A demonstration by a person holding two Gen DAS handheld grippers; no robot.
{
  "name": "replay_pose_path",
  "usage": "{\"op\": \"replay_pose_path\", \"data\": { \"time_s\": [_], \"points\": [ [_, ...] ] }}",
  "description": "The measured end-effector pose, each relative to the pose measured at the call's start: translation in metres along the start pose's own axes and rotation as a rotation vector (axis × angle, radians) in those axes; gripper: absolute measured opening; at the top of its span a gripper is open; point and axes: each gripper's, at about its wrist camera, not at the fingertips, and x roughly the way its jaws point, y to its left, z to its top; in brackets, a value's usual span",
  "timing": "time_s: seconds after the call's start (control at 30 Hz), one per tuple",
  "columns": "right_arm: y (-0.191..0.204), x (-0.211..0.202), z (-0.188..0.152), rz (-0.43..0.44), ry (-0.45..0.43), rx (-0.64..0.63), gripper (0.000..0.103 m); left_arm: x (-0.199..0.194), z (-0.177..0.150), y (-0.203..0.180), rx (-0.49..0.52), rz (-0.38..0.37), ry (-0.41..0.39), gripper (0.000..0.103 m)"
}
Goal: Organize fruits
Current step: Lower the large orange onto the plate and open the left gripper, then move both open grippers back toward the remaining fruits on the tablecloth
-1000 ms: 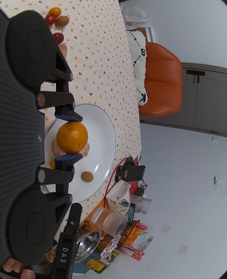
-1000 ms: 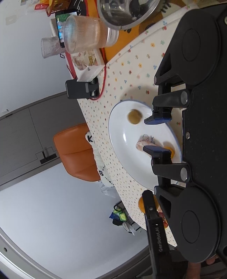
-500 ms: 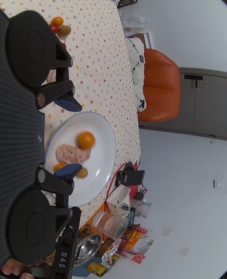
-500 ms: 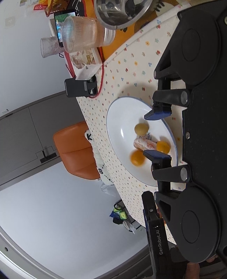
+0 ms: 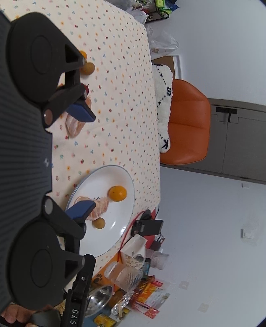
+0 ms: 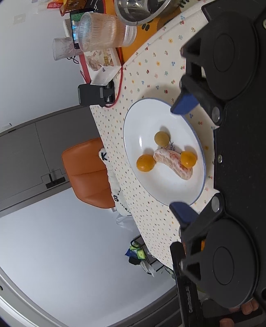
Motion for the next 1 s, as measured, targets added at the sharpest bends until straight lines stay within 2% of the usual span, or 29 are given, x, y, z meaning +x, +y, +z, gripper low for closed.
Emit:
{"op": "replay_pose_path", "data": {
  "time_s": [0.13, 0.4, 1.0],
  "points": [
    [0.009, 0.000, -0.001, -0.009, -0.004, -0.015, 0.103, -0.009, -0.001, 0.008, -0.003, 0.029, -0.018, 0.088],
    [0.026, -0.002, -0.003, 0.020, -0.011, -0.021, 0.103, -0.023, -0.002, 0.027, -0.041, 0.051, -0.011, 0.092],
    [0.057, 0.014, -0.009, 0.061, 0.032, -0.053, 0.103, -0.046, -0.013, 0.067, -0.089, 0.106, -0.017, 0.093]
  ]
}}
